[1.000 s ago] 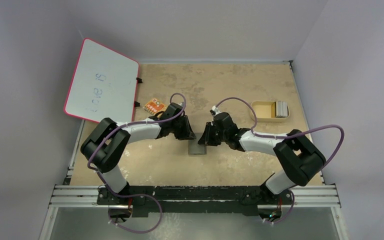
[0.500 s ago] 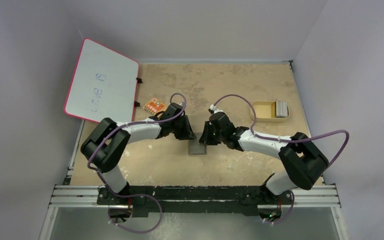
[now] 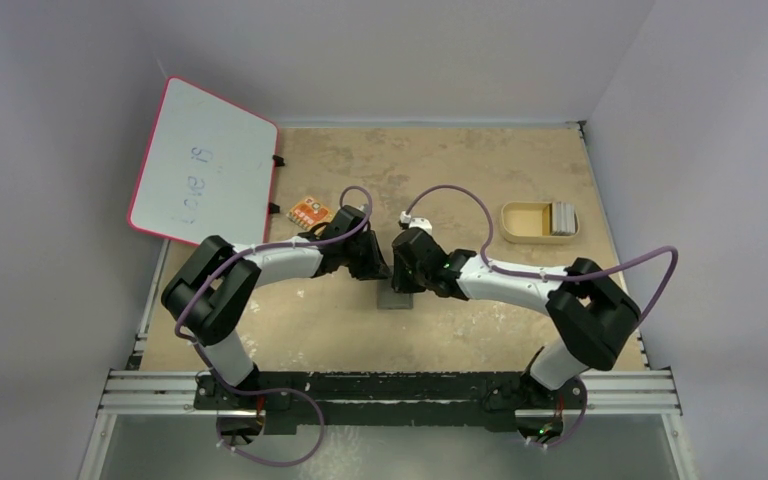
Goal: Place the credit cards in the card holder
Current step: Close the card holder at the center of the board.
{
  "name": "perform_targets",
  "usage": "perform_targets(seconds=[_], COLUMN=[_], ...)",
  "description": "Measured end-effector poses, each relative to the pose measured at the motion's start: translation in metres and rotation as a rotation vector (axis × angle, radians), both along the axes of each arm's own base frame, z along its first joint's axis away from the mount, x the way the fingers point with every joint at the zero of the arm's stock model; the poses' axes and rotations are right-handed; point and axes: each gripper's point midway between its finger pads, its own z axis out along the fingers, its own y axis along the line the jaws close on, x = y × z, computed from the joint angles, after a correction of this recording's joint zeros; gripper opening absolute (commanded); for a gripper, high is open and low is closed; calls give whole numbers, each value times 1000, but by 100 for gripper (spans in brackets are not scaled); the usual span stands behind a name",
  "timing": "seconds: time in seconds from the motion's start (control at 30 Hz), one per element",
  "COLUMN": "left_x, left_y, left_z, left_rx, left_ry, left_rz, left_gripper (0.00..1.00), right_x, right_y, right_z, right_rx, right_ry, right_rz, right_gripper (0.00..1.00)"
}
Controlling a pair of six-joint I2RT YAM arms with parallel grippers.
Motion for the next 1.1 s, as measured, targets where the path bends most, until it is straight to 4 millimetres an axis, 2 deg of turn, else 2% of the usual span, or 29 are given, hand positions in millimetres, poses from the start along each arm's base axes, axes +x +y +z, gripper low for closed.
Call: perform_targets(seconds=[0.3,0.57,0.67,0.8,1.1], left_x=[-2,12,15,10,10], left_y=[3,-18,-22,-22,-22], left_z=[8,33,28,4,3], left_rx=[5,-66,-68,-35,-31], left_ry=[5,-40,-37,16,13], left_rz=[10,-27,-41,-49,-50], left_gripper=[18,17,17,17,17], right_x=[-4,-6,-8,-10,-12], right_y=[-10,-7,-6,-7,-10], right_z=[-7,7,7,5,1], right_rx=[-54,-7,0,1,-6], right_ry=[14,10,14,26,32], right_rz=[-13,-20,-21,-20,-23], right_gripper=[26,25,25,26,25])
